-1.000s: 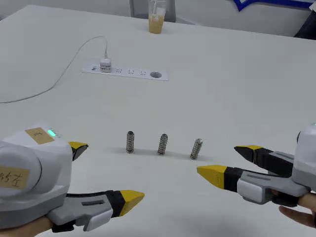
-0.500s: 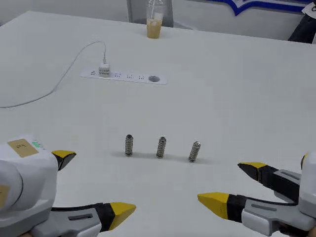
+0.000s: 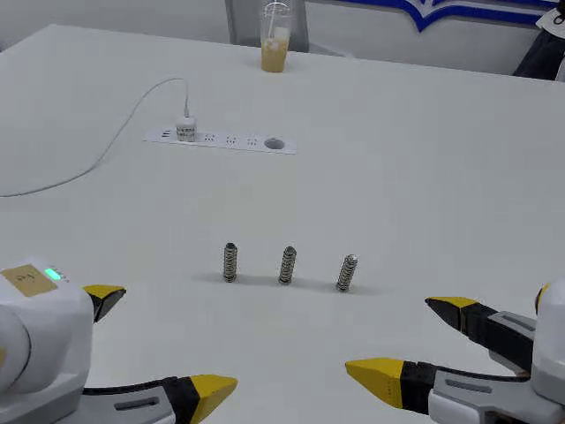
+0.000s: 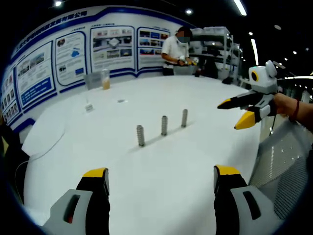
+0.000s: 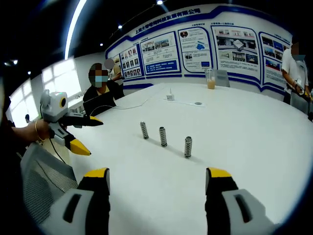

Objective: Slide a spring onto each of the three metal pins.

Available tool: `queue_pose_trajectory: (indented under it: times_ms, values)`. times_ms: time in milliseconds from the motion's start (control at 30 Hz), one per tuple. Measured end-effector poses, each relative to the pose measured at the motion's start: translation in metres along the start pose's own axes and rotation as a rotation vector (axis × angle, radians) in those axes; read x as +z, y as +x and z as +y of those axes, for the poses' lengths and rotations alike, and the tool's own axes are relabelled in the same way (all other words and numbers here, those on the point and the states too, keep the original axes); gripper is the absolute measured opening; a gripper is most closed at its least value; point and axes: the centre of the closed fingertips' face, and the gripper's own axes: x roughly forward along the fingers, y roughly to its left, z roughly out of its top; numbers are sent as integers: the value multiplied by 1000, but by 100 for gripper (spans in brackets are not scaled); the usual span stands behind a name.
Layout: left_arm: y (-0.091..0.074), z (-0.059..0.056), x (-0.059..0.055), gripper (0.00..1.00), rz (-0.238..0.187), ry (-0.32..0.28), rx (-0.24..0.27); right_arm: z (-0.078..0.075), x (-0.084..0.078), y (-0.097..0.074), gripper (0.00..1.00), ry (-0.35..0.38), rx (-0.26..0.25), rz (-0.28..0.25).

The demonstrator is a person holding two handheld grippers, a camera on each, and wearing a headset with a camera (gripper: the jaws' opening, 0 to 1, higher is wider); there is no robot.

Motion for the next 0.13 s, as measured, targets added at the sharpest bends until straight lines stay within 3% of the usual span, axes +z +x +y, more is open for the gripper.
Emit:
queue_pose_trajectory:
  times_ms: [133]
  values:
    - [0,0,-1,90,3,5,0,-2,-4,0,81,0,-11,17]
